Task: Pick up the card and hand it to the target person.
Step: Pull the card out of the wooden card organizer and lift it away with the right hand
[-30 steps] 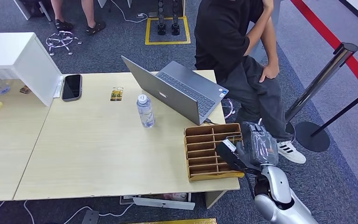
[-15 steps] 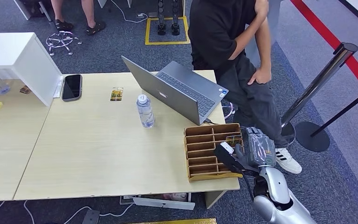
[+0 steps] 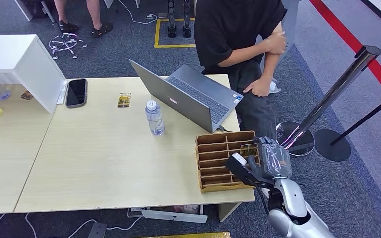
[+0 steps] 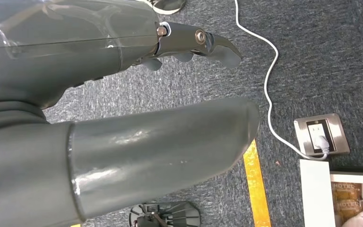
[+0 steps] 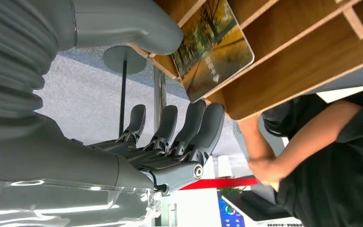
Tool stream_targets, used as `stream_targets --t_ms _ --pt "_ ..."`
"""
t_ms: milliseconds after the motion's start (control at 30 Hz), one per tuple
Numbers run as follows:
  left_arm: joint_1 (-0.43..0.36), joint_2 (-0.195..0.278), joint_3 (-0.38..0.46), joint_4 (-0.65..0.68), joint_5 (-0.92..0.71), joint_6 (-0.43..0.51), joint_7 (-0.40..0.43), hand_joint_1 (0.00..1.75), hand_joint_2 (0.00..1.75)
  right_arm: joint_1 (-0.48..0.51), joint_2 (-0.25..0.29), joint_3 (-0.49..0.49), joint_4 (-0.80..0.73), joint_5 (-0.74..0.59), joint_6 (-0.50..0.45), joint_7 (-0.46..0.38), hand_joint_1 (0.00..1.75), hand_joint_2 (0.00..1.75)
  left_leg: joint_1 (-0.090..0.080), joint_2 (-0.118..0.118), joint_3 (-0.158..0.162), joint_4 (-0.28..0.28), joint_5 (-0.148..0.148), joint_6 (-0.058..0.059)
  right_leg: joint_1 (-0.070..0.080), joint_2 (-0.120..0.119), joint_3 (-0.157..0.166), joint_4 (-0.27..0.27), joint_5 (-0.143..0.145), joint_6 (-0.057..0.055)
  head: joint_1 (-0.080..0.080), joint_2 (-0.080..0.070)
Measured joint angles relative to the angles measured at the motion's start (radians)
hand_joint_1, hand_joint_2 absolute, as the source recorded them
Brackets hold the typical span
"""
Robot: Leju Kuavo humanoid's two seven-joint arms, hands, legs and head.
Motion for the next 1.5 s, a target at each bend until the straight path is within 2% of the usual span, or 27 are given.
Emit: stream_targets --t_ms 100,200,333,1200,1500 --pt "0.0 0.0 0.0 0.0 -0.002 -0.001 0.002 0.0 0.0 0.0 0.0 0.007 0.0 0.003 0.009 -0.001 0.85 1.75 0.0 0.0 0.0 0.0 0.0 0.0 0.0 0.0 0.0 0.0 0.0 0.0 0.0 0.0" --pt "0.0 0.0 0.0 0.0 -0.003 -0.003 0.003 0.0 0.0 0.0 0.0 0.012 0.0 0.005 0.015 -0.001 0.96 1.75 0.0 0.0 0.0 0.0 0.0 0.0 0.0 0.0 0.0 0.0 0.0 0.0 0.0 0.0" --pt "0.0 0.0 0.0 0.0 -0.004 -0.003 0.004 0.0 0.0 -0.001 0.0 0.022 0.0 0.006 0.02 -0.001 1.3 1.75 0.0 0.0 0.0 0.0 0.0 0.0 0.0 0.0 0.0 0.0 0.0 0.0 0.0 0.0" --pt "0.0 -0.002 0.0 0.0 -0.016 -0.003 0.016 0.0 0.0 -0.012 -0.002 0.037 0.002 0.015 0.012 0.013 1.43 1.75 0.0 0.0 0.0 0.0 0.0 0.0 0.0 0.0 0.0 0.0 0.0 0.0 0.0 0.0" --pt "0.001 -0.002 0.0 0.0 -0.016 -0.004 0.01 0.0 0.0 -0.012 -0.03 0.029 -0.048 0.068 0.015 0.036 1.44 1.75 0.0 0.0 0.0 0.0 0.0 0.0 0.0 0.0 0.0 0.0 0.0 0.0 0.0 0.0"
